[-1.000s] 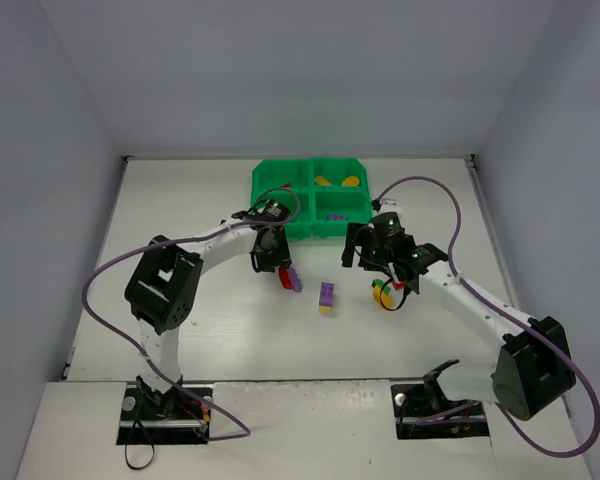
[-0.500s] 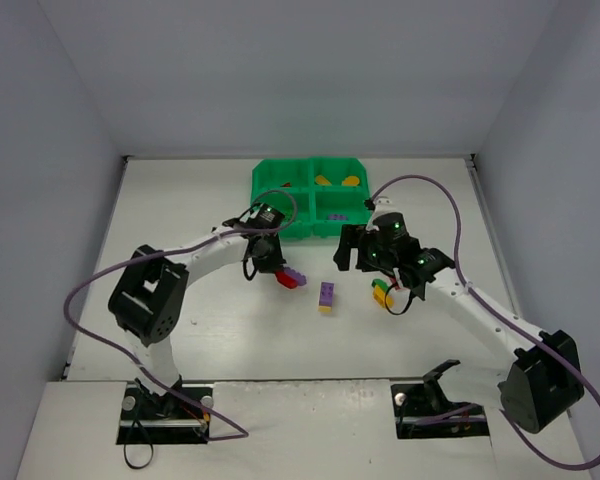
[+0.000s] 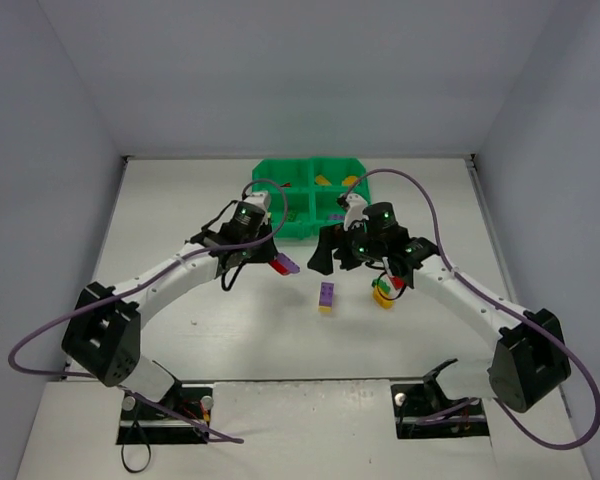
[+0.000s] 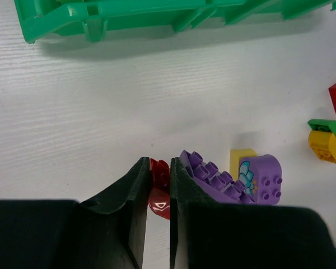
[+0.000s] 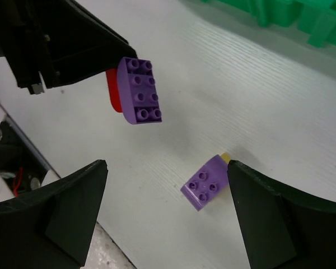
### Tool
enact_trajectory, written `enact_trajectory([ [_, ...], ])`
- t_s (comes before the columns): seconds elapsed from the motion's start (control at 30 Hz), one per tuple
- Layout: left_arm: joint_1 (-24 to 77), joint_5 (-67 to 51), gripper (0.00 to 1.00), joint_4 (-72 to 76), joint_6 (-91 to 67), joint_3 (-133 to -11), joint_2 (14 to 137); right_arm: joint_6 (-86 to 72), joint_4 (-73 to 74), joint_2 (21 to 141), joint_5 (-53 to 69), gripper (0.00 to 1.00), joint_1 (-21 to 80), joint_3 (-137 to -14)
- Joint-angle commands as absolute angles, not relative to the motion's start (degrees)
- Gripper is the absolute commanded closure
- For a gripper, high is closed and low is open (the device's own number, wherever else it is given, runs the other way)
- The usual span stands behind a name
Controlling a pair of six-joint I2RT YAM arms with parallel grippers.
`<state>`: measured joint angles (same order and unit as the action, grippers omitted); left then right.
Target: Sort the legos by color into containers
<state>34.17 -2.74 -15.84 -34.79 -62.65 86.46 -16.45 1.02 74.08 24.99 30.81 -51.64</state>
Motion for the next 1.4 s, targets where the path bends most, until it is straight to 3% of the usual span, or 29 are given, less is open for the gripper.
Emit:
enact_trajectory([
  [0.0, 34.5, -2.8, 1.00, -9.3, -29.8, -62.4, 82.1, -16.1, -4.2, 76.3, 35.0, 0.15, 31.2, -56.6],
  [0.17, 34.6, -3.6, 1.00, -6.9, -26.9, -61.6, 79.3, -16.5, -4.4, 81.6, 42.4, 0.15, 31.4, -60.0],
  [0.57, 35.0, -6.5, 1.00, -5.3, -23.2, -61.6, 76.1, -16.7, -4.8, 90.5, 44.4, 0.16, 32.6, -66.0],
  [0.93, 35.1, -7.9, 1.00, -4.5, -21.7, -61.9, 75.6, -16.9, -5.6, 93.8, 47.1, 0.29, 32.8, -68.7],
  [1.13, 35.1, -8.6, 1.00, -4.1, -21.5, -61.7, 75.9, -17.0, -6.0, 93.7, 47.6, 0.49, 32.8, -68.7],
  [1.37, 35.1, -8.6, 1.00, -4.0, -21.6, -61.5, 75.8, -16.8, -6.3, 93.1, 47.5, 1.00, 32.8, -67.9],
])
